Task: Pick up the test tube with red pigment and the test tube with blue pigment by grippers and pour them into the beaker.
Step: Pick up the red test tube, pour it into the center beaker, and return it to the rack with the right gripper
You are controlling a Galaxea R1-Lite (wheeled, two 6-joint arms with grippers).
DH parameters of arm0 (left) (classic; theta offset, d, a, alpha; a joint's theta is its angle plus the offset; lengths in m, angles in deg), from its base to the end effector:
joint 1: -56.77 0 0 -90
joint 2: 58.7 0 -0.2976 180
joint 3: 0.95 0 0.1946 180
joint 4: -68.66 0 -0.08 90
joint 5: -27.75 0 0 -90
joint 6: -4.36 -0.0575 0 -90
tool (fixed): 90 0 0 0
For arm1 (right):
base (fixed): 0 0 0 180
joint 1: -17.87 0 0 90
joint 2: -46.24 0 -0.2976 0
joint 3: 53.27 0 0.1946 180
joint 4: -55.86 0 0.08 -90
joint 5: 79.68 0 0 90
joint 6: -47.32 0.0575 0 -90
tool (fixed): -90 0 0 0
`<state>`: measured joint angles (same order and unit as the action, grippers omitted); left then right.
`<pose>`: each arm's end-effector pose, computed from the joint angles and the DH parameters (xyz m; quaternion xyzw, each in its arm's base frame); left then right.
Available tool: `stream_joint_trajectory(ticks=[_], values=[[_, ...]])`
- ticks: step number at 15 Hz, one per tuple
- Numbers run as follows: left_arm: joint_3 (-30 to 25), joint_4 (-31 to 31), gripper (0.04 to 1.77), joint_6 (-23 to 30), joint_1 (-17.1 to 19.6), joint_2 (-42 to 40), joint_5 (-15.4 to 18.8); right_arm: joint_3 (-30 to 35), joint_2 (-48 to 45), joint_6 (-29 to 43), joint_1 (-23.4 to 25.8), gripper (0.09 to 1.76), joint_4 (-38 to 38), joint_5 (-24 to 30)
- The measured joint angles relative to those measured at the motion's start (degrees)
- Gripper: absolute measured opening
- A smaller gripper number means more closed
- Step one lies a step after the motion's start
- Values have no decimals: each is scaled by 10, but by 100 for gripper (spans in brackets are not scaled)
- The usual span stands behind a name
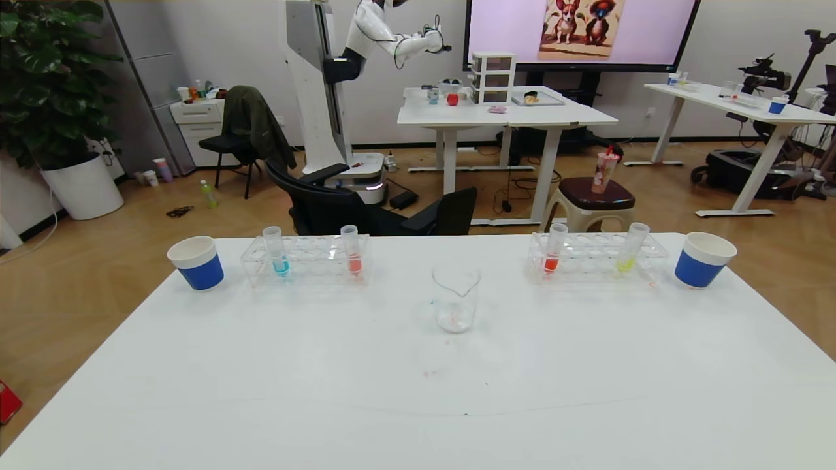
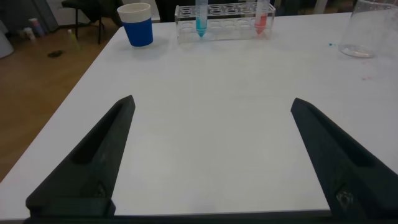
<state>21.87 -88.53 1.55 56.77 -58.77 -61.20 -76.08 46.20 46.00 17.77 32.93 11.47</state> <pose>0.0192 -0.0011 0.0755 0.0245 -0.0009 -0.0091 0.9997 0.0192 0.0012 0.0752 -0.0115 0.0006 0.0109 0.9999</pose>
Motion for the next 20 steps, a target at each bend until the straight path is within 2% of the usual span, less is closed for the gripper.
stream_joint_trajectory(ticks=[20], values=[[0, 0, 175, 0, 0, 0, 0, 0, 0, 0, 0, 174, 0, 0]])
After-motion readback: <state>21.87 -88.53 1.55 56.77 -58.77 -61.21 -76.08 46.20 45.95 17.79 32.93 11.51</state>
